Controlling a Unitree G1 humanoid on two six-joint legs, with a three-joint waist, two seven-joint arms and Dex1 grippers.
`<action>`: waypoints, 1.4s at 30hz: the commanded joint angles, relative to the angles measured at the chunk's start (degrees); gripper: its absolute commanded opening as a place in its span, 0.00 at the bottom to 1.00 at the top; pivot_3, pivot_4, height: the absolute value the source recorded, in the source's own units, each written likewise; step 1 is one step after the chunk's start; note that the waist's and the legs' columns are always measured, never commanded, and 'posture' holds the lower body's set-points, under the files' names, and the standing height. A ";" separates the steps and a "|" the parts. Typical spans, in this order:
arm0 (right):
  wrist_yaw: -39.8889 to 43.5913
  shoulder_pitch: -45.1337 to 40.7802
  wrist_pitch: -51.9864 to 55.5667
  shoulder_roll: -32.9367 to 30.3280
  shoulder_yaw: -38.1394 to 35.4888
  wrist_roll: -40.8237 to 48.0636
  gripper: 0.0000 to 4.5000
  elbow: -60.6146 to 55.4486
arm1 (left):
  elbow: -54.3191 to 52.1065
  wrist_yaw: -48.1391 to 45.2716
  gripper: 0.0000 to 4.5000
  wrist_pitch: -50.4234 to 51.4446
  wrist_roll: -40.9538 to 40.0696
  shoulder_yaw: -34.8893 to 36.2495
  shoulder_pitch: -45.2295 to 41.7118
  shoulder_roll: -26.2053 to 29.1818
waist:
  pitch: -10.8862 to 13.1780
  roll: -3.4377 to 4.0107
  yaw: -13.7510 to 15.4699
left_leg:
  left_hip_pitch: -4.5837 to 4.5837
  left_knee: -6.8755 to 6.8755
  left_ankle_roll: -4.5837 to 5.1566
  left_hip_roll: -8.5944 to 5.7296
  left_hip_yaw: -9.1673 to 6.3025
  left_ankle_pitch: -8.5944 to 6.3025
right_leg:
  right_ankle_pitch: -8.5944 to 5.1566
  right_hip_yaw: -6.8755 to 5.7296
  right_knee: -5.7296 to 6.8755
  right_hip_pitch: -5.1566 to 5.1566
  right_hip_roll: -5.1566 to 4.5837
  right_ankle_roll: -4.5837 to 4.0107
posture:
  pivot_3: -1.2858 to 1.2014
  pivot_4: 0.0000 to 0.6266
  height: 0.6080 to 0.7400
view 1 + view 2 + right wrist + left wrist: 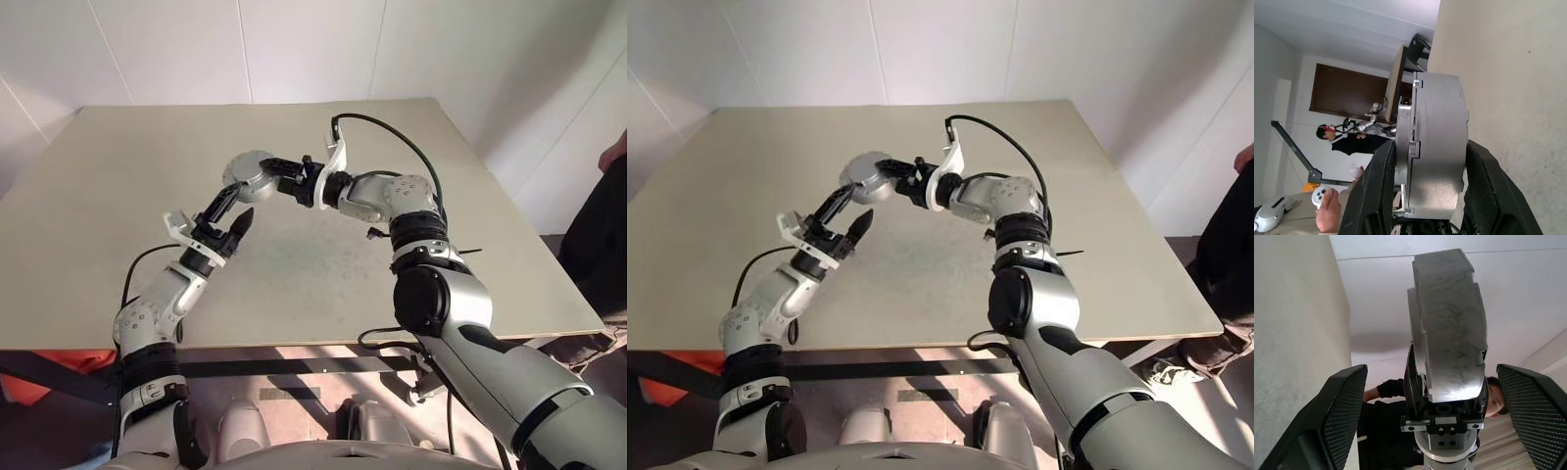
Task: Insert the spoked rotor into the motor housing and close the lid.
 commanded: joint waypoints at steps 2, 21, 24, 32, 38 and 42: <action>1.86 -1.46 -0.51 0.14 0.27 1.91 0.45 -2.09 | -0.86 -1.20 0.99 -1.07 -1.66 -0.03 -1.72 1.02 | 0.00 0.00 0.02 | 0.00 0.00 0.00 0.00 0.00 0.00 | 0.00 0.00 0.00 0.00 0.00 0.00 | 0.52 0.00 1.00; 2.23 -0.49 -1.67 -0.93 2.50 0.79 0.45 -2.69 | 8.81 -6.14 0.91 -8.59 8.49 -1.18 -9.66 0.53 | 0.00 -0.03 0.12 | -0.01 0.08 -0.02 -0.01 -0.01 0.02 | 0.03 0.00 0.04 0.03 -0.01 0.00 | 0.52 0.00 1.00; 2.22 -0.45 -2.05 -1.13 2.82 0.54 0.45 -2.23 | 8.59 -6.54 0.71 -8.84 8.82 -0.75 -9.53 0.09 | 0.00 -0.03 0.14 | 0.00 0.11 -0.02 -0.01 -0.02 0.02 | 0.04 0.00 0.05 0.06 -0.02 -0.01 | 0.52 0.00 1.00; 2.39 -0.67 -2.63 -1.14 3.40 0.39 0.45 -1.98 | 8.56 -6.21 0.49 -8.65 9.52 -0.23 -9.57 -0.77 | 0.01 -0.03 0.20 | 0.00 0.16 -0.02 0.00 -0.02 0.02 | 0.04 0.00 0.09 0.08 -0.02 -0.02 | 0.52 0.00 1.00; 3.95 0.25 -4.36 -1.05 5.12 -0.45 0.66 -3.18 | 9.53 -6.42 0.49 -8.78 11.18 -0.84 -9.65 -1.07 | 0.00 -0.03 0.25 | 0.01 0.19 -0.02 0.00 -0.03 0.02 | 0.04 0.00 0.12 0.13 -0.02 -0.02 | 0.52 0.00 1.00; 1.60 0.84 -9.49 -1.03 7.18 -3.70 0.97 -3.77 | 9.93 -6.85 0.49 -9.32 12.49 -0.50 -9.92 -1.42 | 0.00 -0.03 0.23 | 0.02 0.22 -0.02 0.00 -0.03 0.02 | 0.04 0.00 0.13 0.15 -0.03 -0.02 | 0.52 0.00 1.00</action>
